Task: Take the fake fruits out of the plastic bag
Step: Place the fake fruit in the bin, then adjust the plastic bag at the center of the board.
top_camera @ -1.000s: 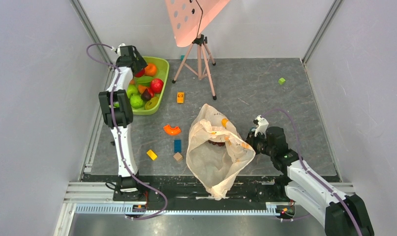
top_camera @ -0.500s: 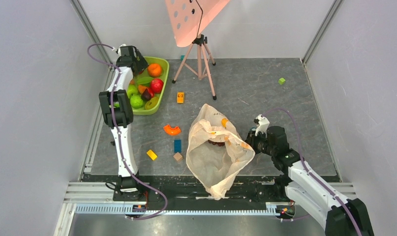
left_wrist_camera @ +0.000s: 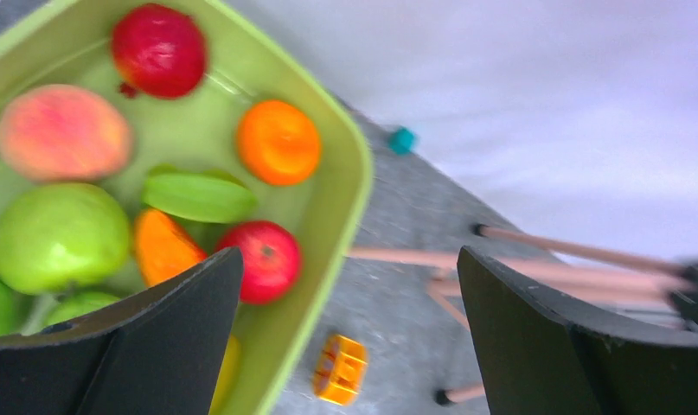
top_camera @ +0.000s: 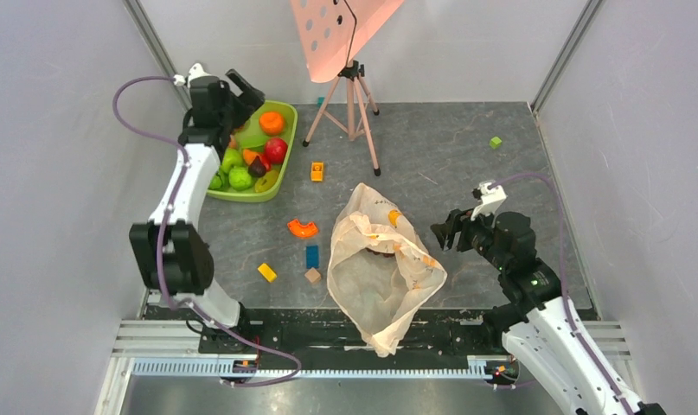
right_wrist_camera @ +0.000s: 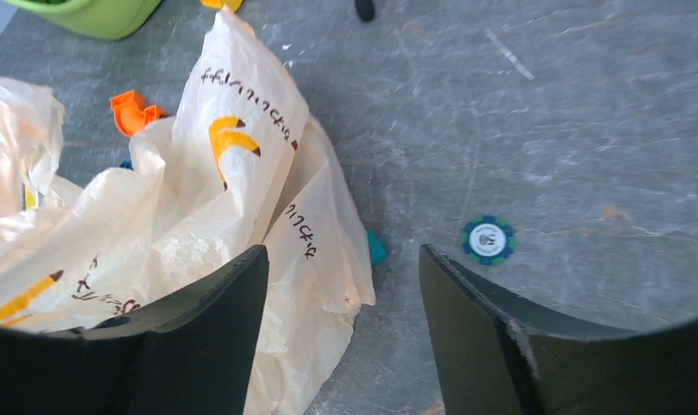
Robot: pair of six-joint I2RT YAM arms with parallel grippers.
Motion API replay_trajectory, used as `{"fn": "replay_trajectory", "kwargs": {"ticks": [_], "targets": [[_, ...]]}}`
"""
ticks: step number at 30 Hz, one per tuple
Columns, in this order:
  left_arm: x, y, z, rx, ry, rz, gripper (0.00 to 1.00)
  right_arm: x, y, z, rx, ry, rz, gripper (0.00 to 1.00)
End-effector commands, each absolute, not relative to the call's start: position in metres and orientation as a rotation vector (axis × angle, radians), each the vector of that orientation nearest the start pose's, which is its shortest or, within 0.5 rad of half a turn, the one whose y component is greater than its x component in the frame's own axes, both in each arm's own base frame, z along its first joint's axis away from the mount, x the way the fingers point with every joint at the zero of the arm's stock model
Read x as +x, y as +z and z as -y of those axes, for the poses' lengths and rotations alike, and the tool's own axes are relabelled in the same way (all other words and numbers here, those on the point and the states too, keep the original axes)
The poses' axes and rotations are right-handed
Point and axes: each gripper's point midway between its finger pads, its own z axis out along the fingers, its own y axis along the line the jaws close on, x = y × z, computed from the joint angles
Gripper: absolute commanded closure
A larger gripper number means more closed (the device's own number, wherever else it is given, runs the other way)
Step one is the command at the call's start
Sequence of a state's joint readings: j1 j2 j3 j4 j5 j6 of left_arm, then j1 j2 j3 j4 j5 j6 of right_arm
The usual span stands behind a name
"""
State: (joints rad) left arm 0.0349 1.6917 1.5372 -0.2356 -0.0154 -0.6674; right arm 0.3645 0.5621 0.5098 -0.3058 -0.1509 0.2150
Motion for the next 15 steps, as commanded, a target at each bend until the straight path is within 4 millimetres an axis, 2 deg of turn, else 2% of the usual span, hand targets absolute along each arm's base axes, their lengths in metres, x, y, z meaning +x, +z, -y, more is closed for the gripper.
{"fn": "replay_trajectory", "kwargs": {"ticks": [1,2,5,8,11,15], "targets": [[0.464,0.305,0.088,-0.564,-0.599,-1.808,0.00,0.225,0.225,-0.109,-0.241,0.441,-1.858,0.29],[0.447,0.297,0.099,-0.543,-0.606,-1.823,0.00,0.222,0.235,-0.108,-0.252,0.441,-1.840,0.27],[0.399,0.293,0.125,-0.475,-0.645,-1.824,0.00,0.206,0.269,-0.115,-0.329,0.499,-1.760,0.20],[0.356,0.289,0.141,-0.405,-0.688,-1.840,0.00,0.175,0.286,-0.147,-0.542,0.698,-1.698,0.16],[0.313,0.280,0.153,-0.328,-0.703,-1.865,0.00,0.147,0.282,-0.171,-0.695,0.896,-1.673,0.13],[0.261,0.271,0.160,-0.259,-0.762,-1.883,0.00,0.139,0.255,-0.178,-0.741,0.954,-1.706,0.11]]}}
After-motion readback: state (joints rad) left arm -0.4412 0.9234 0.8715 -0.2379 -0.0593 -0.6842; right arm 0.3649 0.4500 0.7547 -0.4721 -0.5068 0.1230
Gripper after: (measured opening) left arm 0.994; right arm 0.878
